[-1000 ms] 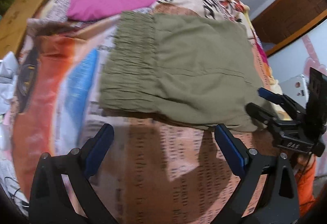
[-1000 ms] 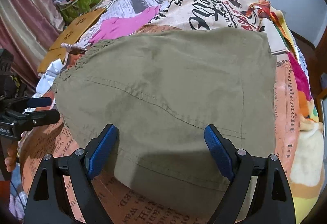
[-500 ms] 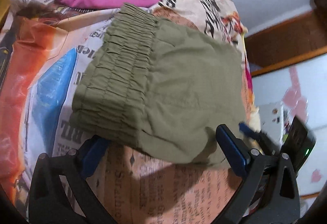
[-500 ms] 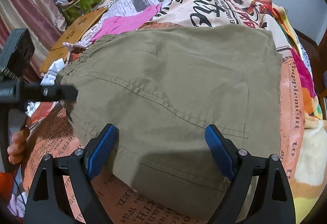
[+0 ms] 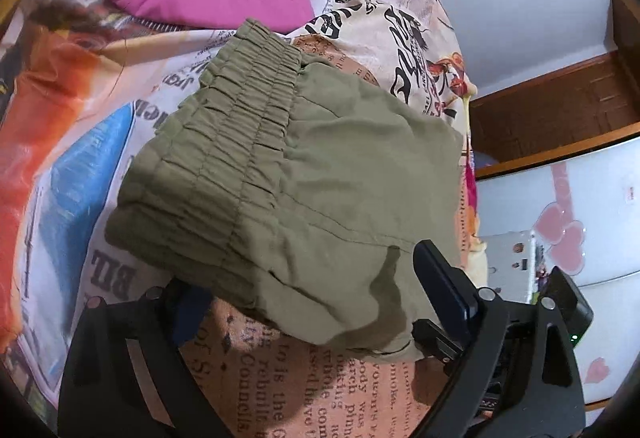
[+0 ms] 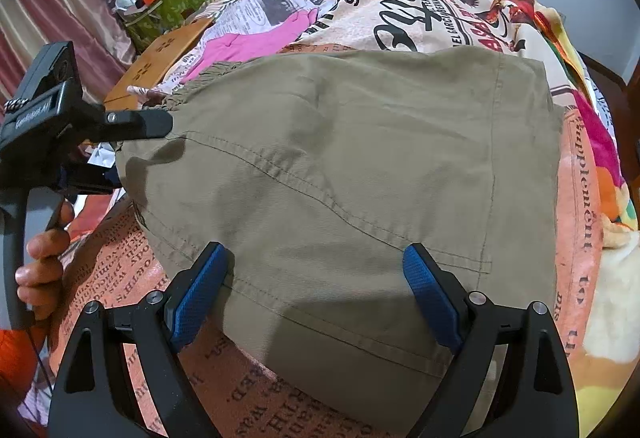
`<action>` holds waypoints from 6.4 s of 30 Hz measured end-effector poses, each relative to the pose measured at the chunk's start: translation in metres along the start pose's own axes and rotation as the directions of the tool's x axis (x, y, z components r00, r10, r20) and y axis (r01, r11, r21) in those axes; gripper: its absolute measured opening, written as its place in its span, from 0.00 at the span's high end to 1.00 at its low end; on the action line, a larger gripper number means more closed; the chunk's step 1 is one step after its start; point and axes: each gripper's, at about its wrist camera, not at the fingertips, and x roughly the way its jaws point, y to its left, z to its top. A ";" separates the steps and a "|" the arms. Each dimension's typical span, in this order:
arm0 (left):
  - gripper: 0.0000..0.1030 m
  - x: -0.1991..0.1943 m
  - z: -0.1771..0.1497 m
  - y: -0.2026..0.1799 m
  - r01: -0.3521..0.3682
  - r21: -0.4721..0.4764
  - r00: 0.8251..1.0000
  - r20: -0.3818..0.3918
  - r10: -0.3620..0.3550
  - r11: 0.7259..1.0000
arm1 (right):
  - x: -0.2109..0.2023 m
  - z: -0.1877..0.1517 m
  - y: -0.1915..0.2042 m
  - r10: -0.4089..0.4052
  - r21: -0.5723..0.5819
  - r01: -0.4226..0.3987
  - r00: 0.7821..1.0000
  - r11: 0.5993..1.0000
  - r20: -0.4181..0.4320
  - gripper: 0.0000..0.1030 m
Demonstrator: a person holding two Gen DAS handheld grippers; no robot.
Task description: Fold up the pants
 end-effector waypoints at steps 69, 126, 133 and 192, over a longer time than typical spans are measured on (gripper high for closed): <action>0.43 -0.022 -0.064 -0.206 -0.168 0.669 0.981 0.186 0.055 0.724 | -0.040 -0.051 -0.058 -0.037 0.194 0.020 0.995 0.981 0.088 0.15; 0.05 0.033 0.026 -0.036 -0.552 0.505 0.815 0.159 0.557 0.664 | -0.089 -0.057 -0.081 -0.211 0.266 0.167 0.967 0.949 0.145 0.15; 0.05 0.000 -0.015 -0.020 -0.494 0.461 0.860 0.132 0.493 0.737 | -0.108 -0.053 -0.076 -0.236 0.268 0.179 0.951 0.947 0.198 0.15; 0.07 -0.029 0.024 -0.109 -0.456 0.486 0.883 0.355 0.308 0.746 | -0.065 0.024 -0.077 -0.079 0.133 0.055 0.980 0.990 0.182 0.64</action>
